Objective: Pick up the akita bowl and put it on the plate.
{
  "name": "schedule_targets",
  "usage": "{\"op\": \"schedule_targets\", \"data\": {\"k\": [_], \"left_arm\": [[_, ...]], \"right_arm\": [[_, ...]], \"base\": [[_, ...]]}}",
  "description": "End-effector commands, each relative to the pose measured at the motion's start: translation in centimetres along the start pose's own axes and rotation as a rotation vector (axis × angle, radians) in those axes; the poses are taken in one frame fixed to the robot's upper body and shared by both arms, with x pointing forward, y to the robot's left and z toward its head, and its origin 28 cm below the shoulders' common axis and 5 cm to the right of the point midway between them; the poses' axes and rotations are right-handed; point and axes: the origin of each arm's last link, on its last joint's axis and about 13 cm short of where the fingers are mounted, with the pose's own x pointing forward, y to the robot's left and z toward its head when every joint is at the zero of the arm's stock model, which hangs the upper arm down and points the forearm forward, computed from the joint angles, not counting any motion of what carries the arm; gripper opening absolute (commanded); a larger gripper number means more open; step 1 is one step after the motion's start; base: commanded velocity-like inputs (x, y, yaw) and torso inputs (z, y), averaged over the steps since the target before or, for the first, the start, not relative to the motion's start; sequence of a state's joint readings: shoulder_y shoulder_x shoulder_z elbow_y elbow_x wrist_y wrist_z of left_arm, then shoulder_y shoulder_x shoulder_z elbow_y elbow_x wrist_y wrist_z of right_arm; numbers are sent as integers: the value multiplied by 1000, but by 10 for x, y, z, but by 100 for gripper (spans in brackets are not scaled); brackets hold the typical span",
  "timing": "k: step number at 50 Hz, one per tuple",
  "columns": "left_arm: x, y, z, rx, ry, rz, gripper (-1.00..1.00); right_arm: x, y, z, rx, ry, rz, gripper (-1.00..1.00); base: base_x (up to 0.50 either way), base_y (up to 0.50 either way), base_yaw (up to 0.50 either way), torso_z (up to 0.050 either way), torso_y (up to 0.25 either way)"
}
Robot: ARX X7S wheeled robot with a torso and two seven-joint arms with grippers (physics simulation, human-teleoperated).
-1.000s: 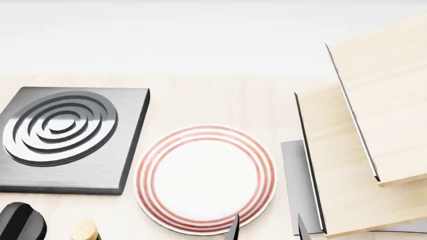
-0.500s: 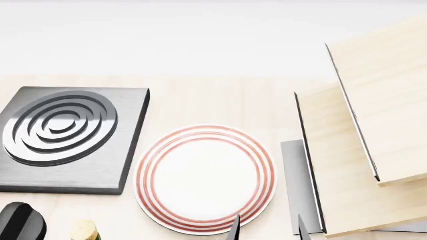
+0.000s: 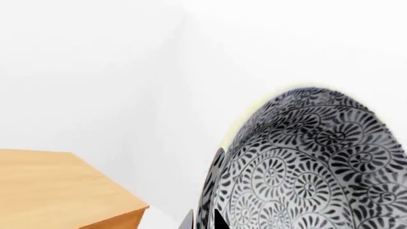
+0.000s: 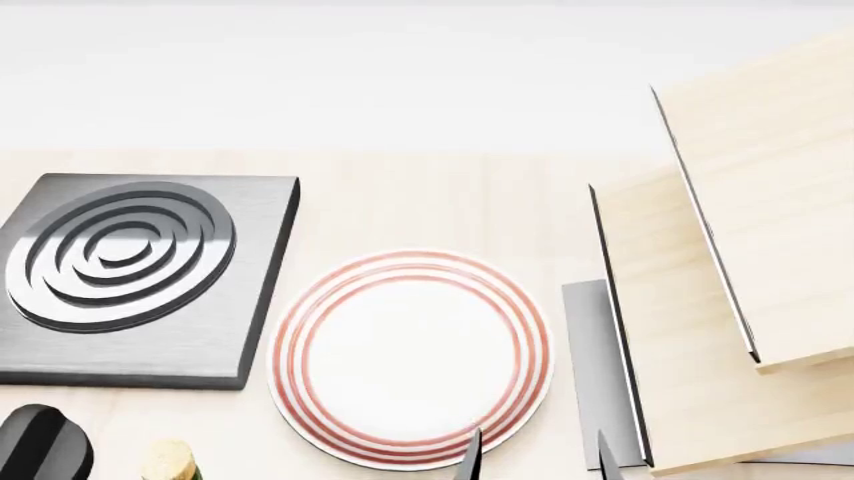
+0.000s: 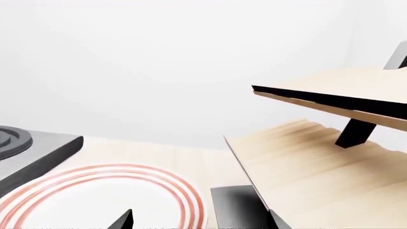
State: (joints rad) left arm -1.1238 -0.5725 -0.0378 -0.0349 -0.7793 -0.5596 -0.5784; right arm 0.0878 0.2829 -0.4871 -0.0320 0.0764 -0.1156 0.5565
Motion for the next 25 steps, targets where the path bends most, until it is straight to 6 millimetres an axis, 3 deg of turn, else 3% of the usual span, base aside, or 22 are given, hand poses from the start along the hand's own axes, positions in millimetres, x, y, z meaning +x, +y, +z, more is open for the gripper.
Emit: {"op": "schedule_targets", "data": {"k": [1, 4, 14, 25], "left_arm": [[14, -24, -8, -156, 80, -46, -100], [15, -29, -13, -293, 195, -122, -100], [17, -42, -25, -290, 250, -123, -100], [20, -49, -40, -288, 533, -95, -100]], "right_arm": [[1, 0, -1, -1, 6, 0, 100], [1, 0, -2, -2, 9, 0, 100], [2, 0, -4, -3, 13, -2, 100], [1, 2, -7, -4, 23, 7, 100]], "base": [[0, 0, 0, 0, 0], [0, 0, 0, 0, 0], [0, 0, 0, 0, 0], [0, 0, 0, 0, 1]]}}
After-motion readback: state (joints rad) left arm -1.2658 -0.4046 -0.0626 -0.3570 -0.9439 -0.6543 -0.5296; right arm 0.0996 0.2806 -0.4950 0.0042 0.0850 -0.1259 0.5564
